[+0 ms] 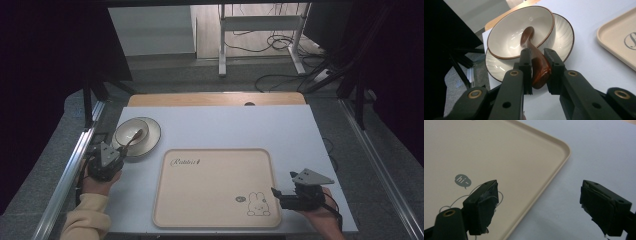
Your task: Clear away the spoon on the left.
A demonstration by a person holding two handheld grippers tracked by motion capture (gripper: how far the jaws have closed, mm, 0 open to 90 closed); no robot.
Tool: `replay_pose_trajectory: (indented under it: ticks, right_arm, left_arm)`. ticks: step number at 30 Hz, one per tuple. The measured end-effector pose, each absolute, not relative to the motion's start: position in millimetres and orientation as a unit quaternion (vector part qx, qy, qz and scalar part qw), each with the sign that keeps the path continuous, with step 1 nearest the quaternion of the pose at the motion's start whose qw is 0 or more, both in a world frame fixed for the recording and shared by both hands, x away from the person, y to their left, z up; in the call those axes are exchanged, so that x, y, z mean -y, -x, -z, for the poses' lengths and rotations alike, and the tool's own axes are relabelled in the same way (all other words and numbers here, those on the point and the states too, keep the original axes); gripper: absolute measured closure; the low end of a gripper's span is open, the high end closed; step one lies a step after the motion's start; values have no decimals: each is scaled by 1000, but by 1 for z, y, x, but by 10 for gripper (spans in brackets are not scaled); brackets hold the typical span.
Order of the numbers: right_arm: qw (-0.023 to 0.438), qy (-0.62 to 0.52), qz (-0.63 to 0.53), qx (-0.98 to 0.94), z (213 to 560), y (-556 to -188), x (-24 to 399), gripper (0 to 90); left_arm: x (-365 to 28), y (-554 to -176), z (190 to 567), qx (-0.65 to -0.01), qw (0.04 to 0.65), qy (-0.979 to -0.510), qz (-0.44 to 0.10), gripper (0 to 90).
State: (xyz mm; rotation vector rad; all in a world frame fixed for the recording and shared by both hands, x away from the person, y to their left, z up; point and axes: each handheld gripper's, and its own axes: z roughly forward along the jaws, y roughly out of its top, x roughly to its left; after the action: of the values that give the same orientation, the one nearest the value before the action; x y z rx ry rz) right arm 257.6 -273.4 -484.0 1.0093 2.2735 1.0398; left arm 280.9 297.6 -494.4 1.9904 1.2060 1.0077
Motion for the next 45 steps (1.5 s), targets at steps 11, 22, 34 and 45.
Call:
replay_pose_trajectory:
  ticks: [11,22,34,45]
  right_arm:
    - [223,-363,-377,-822,483,-257,273,161]
    - [224,-361,-378,-823,483,-256,273,161]
    - [231,-356,-382,-821,482,-256,273,161]
    - [231,-356,-380,-822,482,-256,273,162]
  left_arm:
    - [-300,-278,490,-469,305,-725,-400,825]
    - [-302,-275,486,-473,314,-714,-410,842]
    - [-303,-268,475,-473,331,-705,-413,842]
    - [-303,-261,464,-469,349,-696,-417,842]
